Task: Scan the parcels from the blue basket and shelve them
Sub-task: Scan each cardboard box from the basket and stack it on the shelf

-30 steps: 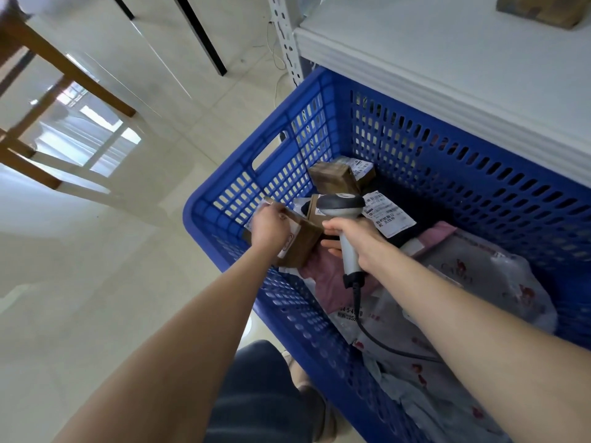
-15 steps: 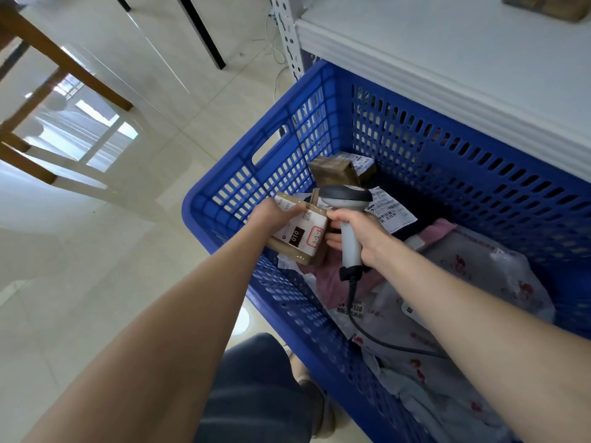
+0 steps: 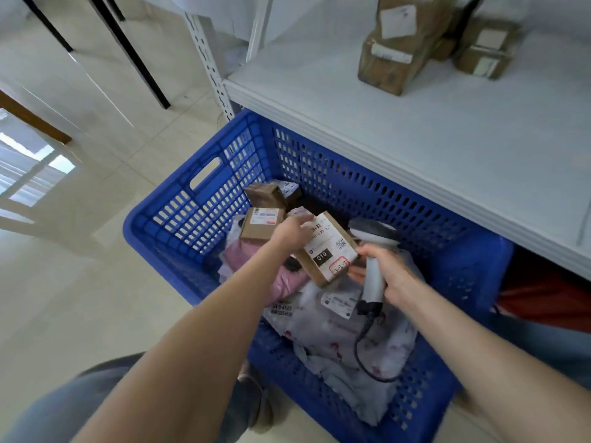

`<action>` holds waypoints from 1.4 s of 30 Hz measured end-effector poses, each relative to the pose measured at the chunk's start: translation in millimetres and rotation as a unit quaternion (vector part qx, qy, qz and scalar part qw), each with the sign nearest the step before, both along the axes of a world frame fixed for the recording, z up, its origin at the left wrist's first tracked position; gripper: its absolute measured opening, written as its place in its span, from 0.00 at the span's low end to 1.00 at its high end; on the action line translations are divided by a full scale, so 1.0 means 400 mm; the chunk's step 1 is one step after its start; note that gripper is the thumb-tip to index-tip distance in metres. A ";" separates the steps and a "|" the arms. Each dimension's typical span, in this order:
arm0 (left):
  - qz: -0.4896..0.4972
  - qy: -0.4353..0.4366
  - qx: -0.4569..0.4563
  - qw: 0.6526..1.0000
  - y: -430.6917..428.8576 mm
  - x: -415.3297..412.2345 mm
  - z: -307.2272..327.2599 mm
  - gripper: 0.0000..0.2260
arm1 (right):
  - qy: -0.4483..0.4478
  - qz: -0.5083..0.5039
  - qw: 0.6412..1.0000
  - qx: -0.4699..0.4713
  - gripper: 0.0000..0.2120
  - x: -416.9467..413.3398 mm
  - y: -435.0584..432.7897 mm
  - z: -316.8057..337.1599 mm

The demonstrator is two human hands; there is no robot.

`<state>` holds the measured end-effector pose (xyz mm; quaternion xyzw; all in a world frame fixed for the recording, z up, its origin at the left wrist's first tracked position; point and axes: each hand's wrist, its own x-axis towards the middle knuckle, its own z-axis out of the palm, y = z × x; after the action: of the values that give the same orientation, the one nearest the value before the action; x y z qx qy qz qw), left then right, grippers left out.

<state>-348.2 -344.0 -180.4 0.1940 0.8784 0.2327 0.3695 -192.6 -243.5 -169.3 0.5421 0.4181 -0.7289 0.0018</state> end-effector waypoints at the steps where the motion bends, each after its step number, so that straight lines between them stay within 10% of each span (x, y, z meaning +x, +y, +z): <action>1: -0.008 -0.006 -0.006 1.000 0.007 0.028 -0.020 0.25 | -0.014 -0.002 1.000 0.000 0.03 0.022 0.009 -0.010; 6: 0.150 -0.082 0.007 0.985 0.011 0.128 -0.092 0.42 | -0.059 0.016 0.996 0.063 0.18 0.037 0.066 -0.057; 15: 0.267 -0.240 0.081 0.930 0.065 0.194 -0.175 0.09 | -0.080 0.040 0.991 0.103 0.14 0.013 0.187 -0.099; 22: 0.267 -0.314 0.066 0.909 0.111 0.213 -0.269 0.38 | -0.084 0.119 0.984 0.099 0.19 0.009 0.230 -0.161; 27: 0.291 -0.353 0.095 0.884 0.105 0.215 -0.281 0.29 | -0.064 0.122 0.987 0.083 0.14 0.030 0.220 -0.163; 34: 0.268 -0.326 0.142 0.896 0.045 0.169 -0.143 0.21 | 0.011 0.097 0.993 0.068 0.25 0.084 0.148 -0.111; 42: 0.185 -0.280 0.194 0.922 -0.051 0.109 0.117 0.25 | 0.155 0.079 0.984 0.023 0.08 0.140 0.073 0.161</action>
<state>-304.6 -364.3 -133.5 0.0230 0.6972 0.5078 0.5055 -136.8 -214.2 -105.0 0.3877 0.4716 -0.7918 -0.0178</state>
